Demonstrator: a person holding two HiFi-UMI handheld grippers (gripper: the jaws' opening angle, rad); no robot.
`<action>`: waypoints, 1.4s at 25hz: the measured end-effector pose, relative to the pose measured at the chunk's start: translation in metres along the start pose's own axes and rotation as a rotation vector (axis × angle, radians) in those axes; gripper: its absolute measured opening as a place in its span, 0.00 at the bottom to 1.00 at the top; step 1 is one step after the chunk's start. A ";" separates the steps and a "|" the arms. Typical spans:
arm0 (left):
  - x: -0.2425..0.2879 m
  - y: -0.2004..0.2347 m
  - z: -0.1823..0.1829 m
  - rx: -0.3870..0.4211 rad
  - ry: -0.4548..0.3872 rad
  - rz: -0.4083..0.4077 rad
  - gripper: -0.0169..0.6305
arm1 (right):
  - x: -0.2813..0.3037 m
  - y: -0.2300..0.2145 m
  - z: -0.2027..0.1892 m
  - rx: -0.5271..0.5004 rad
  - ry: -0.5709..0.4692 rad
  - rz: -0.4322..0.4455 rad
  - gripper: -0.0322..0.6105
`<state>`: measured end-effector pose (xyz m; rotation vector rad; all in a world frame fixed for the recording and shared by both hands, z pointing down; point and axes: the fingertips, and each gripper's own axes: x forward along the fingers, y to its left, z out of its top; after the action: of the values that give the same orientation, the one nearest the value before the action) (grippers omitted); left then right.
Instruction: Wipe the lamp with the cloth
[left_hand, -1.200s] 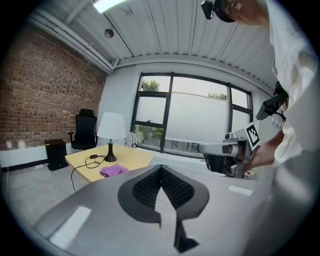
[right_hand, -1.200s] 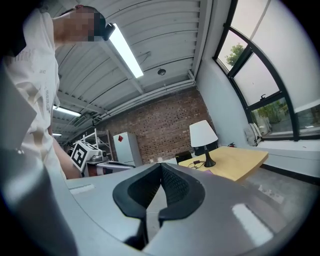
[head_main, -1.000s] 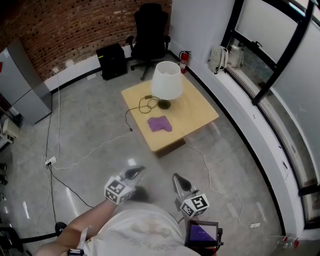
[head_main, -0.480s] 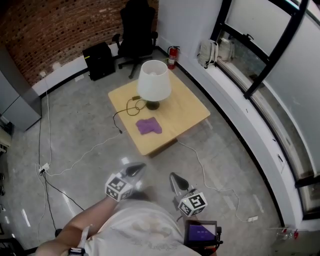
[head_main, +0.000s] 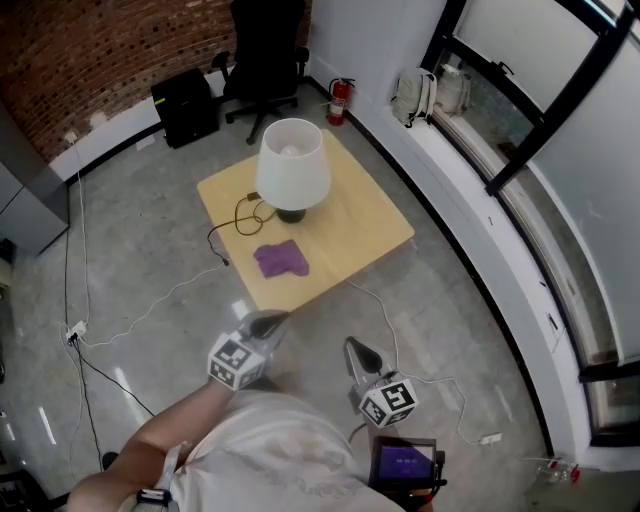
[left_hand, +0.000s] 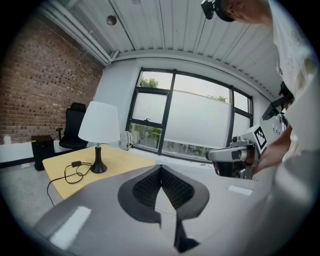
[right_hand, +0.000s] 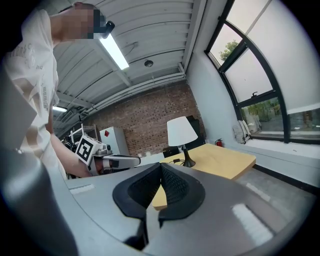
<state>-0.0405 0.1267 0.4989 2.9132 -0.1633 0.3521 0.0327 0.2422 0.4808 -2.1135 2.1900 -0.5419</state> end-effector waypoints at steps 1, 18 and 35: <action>0.005 0.004 0.001 -0.005 0.001 0.002 0.03 | 0.005 -0.005 0.002 -0.001 0.006 0.001 0.07; 0.061 0.075 0.029 -0.060 -0.037 0.017 0.03 | 0.102 -0.053 0.059 -0.084 0.086 0.044 0.07; -0.012 0.143 0.023 -0.143 -0.080 0.288 0.03 | 0.181 -0.028 0.037 -0.149 0.209 0.216 0.07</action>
<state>-0.0655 -0.0161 0.5008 2.7633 -0.5989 0.2555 0.0580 0.0577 0.4906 -1.9261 2.6091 -0.6256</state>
